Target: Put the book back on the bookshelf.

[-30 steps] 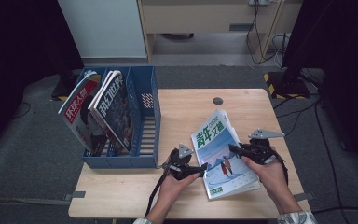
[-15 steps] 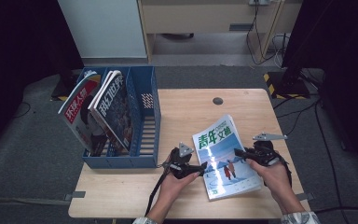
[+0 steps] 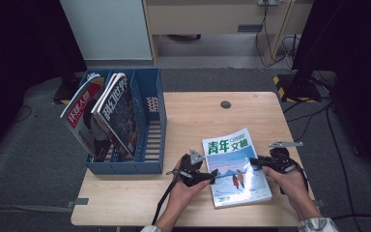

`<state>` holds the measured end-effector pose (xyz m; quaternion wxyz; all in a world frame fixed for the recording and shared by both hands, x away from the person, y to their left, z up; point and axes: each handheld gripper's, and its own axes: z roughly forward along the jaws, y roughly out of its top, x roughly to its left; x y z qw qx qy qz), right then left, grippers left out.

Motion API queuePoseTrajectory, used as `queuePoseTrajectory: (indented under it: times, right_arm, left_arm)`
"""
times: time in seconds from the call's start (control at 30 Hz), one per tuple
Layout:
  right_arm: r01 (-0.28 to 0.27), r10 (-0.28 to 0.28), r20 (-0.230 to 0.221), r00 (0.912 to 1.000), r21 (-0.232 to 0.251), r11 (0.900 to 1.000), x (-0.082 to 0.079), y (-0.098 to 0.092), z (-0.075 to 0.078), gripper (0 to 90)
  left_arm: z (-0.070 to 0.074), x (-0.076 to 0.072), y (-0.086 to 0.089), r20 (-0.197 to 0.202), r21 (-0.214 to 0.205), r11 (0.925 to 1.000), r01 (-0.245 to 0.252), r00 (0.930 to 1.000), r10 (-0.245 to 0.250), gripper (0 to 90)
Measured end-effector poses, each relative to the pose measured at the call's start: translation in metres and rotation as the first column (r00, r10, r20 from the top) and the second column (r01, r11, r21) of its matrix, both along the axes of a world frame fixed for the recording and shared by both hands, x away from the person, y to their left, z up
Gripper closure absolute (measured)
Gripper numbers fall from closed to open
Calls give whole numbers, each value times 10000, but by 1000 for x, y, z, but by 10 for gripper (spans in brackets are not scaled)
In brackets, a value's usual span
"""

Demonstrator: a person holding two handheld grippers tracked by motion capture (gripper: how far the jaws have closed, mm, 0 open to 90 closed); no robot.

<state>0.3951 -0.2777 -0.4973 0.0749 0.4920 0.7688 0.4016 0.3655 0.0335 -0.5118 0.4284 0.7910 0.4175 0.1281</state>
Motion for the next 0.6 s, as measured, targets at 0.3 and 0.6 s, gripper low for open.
queuePoseTrajectory:
  times: [0.3,0.6]
  right_arm:
    - [200,-196,405,9990,-81,9998,21,-3,-7,277]
    - [-159,168,170,9997,-503,9986,54,5,-11,142]
  left_arm:
    - [-5,1,-7,12,219,9998,-7,10000,7,144]
    - [-10,5,-16,-161,583,9982,109,9998,-100,152]
